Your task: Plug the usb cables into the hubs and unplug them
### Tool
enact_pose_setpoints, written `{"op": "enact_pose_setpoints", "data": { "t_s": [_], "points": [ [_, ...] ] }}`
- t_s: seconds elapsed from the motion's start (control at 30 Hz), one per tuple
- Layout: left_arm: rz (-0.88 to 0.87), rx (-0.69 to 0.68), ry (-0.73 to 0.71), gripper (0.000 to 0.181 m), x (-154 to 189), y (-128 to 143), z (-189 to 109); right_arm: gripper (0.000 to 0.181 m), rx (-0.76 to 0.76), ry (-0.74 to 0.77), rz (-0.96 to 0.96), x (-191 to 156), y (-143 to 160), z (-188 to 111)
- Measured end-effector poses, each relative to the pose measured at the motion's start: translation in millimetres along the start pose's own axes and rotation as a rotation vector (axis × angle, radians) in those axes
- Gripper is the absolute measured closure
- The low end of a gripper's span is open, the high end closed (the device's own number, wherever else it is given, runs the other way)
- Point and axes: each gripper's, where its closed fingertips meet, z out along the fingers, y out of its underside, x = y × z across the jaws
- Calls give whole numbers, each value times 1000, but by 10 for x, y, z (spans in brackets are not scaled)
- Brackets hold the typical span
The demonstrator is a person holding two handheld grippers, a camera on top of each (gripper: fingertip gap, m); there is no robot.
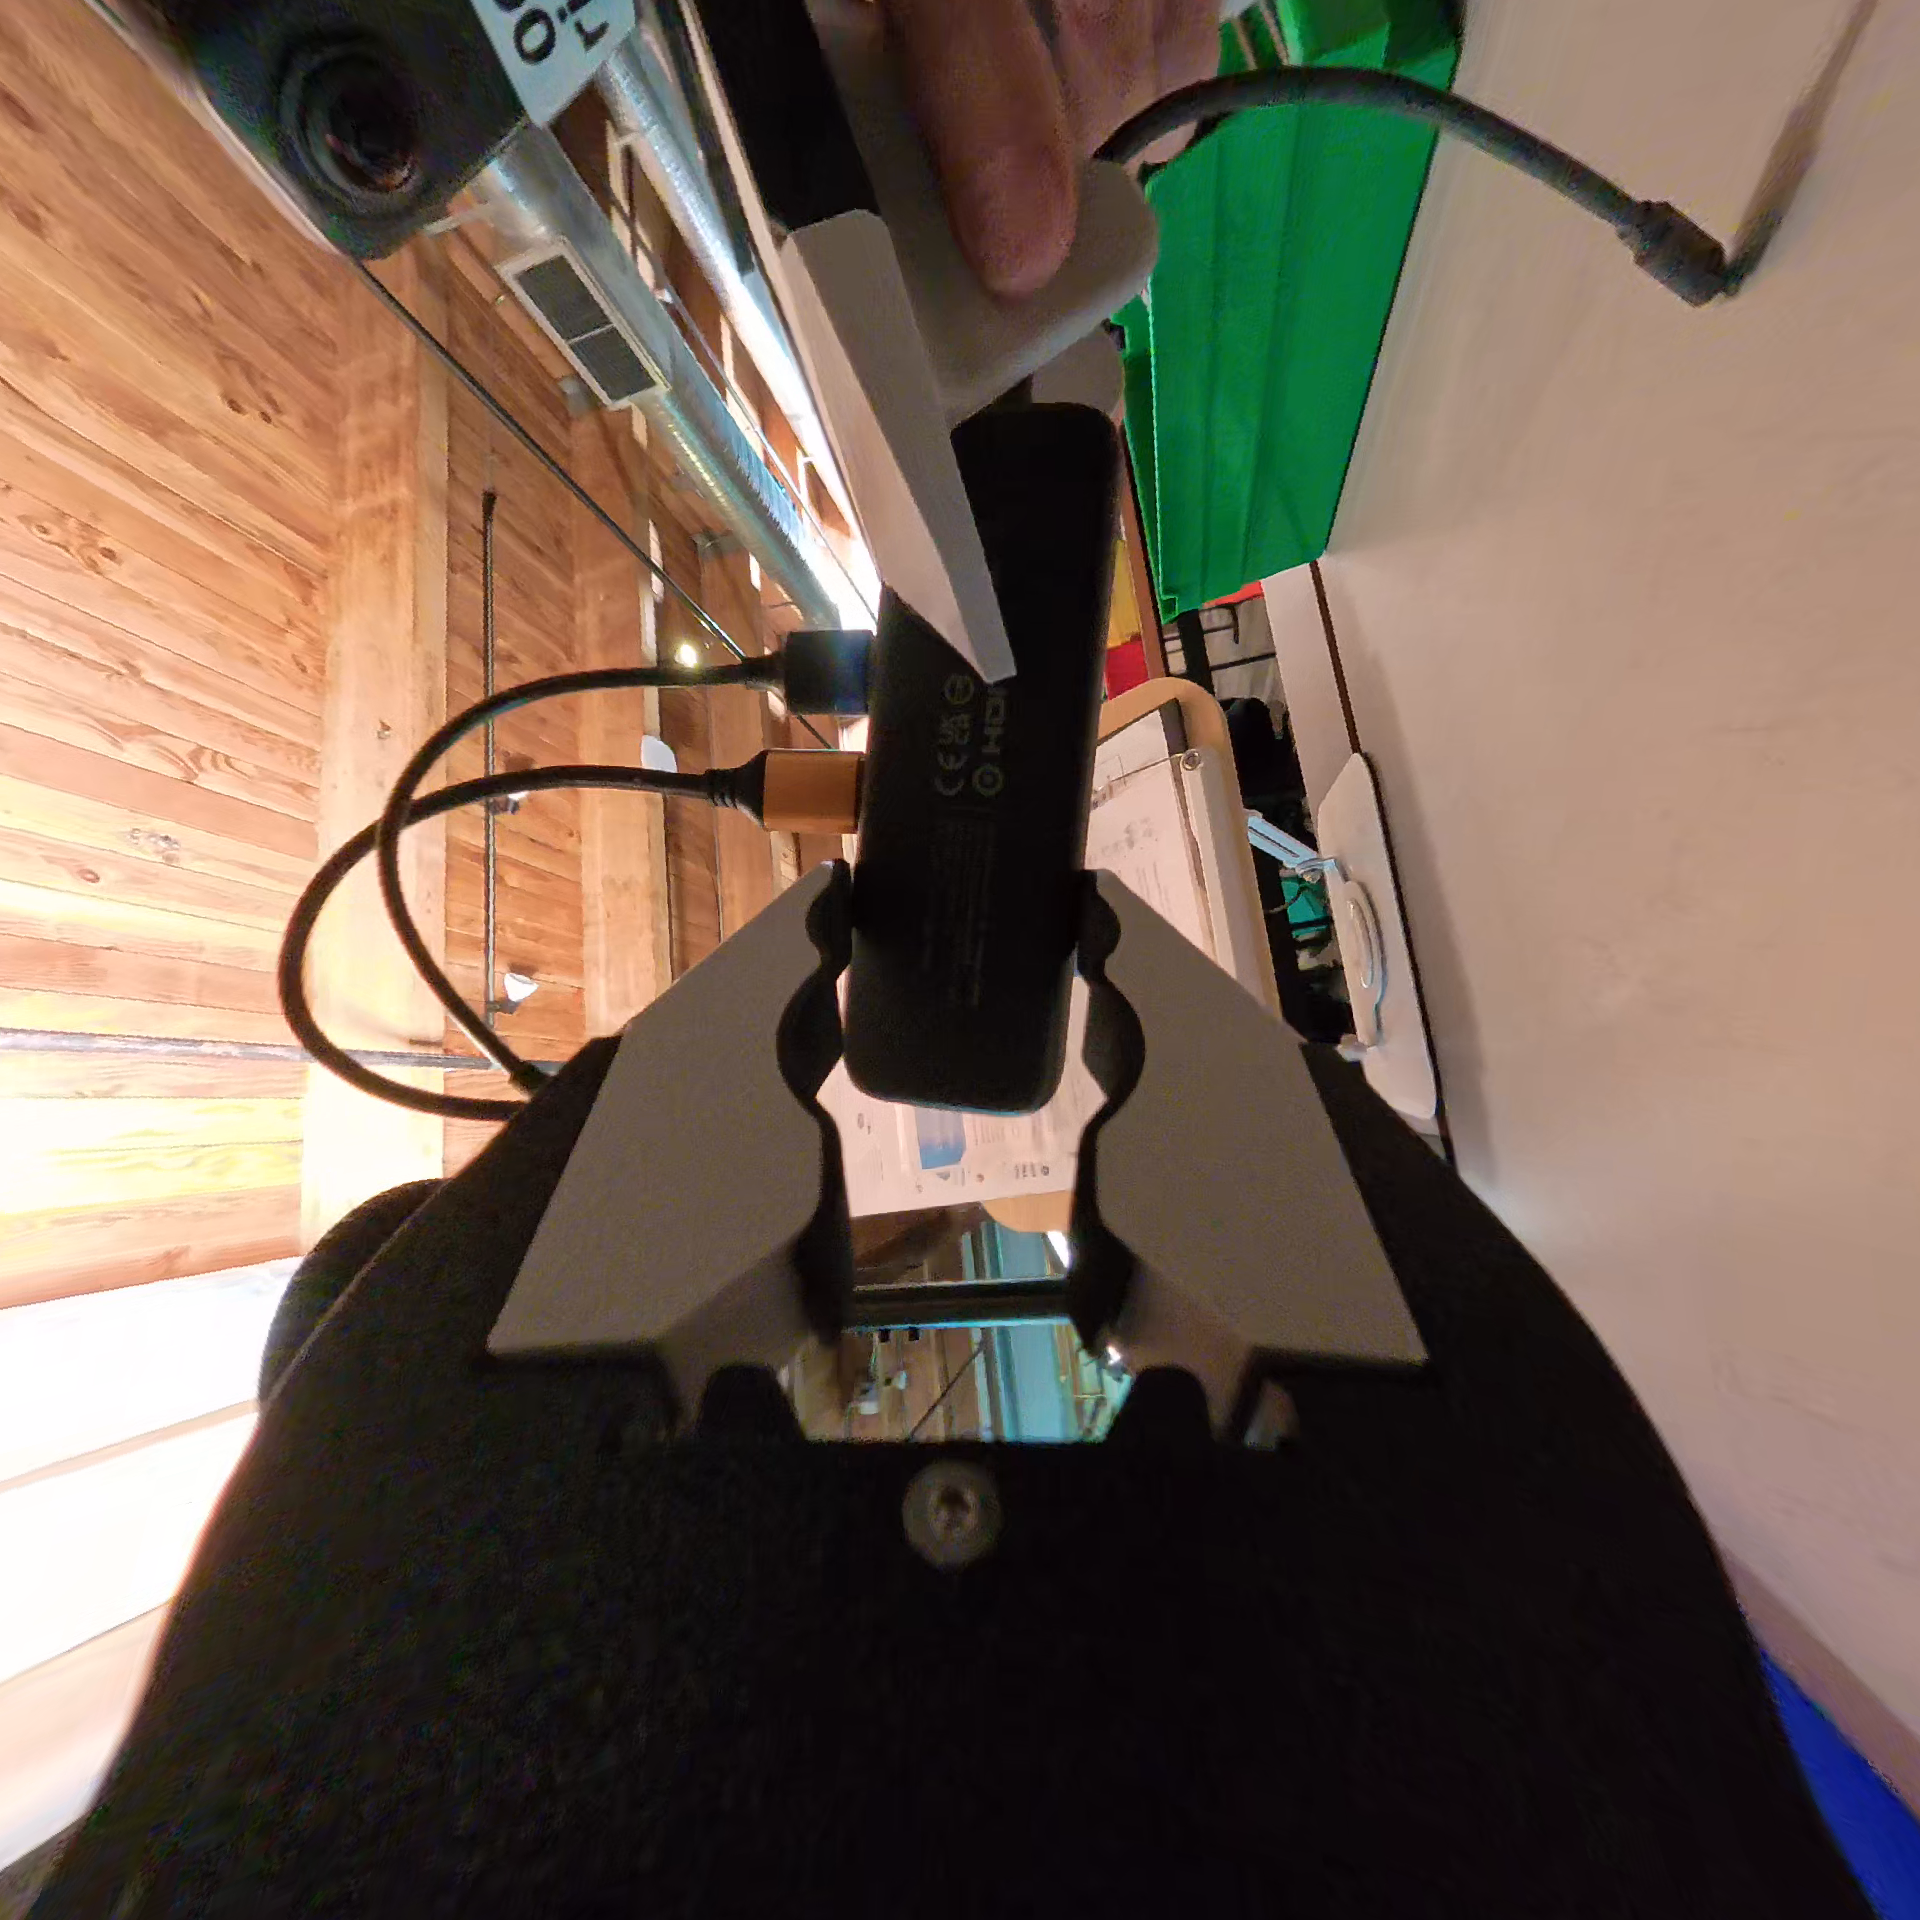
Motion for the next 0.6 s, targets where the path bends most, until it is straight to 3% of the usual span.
{"op": "enact_pose_setpoints", "data": {
  "t_s": [0.1, 0.17, 0.2, 0.3, 0.37, 0.43, 0.53, 0.6],
  "points": [
    [-226, 17, 59, 144, 52, 31, 9, 171, -30, 114, -139, 135, 49, 5],
    [-526, 29, 45, 157, -56, 99, -27, 171, -55, 259, -248, 353, 77, -51],
    [-695, 29, 84, 152, -51, 132, -50, 171, -52, 335, -307, 473, 68, -111],
    [-1224, 141, 349, 141, 109, 16, -199, 171, 50, 427, -428, 642, -29, -263],
    [-1487, 198, 603, 133, 330, -44, -379, 172, 107, 487, -513, 706, -84, -338],
    [-1695, 147, 704, 122, 523, 155, -482, 172, 133, 523, -647, 671, -129, -369],
    [-2004, 91, 547, 122, 496, 645, -454, 171, 104, 554, -833, 550, -125, -313],
    [-2151, 85, 499, 120, 480, 815, -408, 171, 48, 595, -979, 483, -88, -236]
  ]
}}
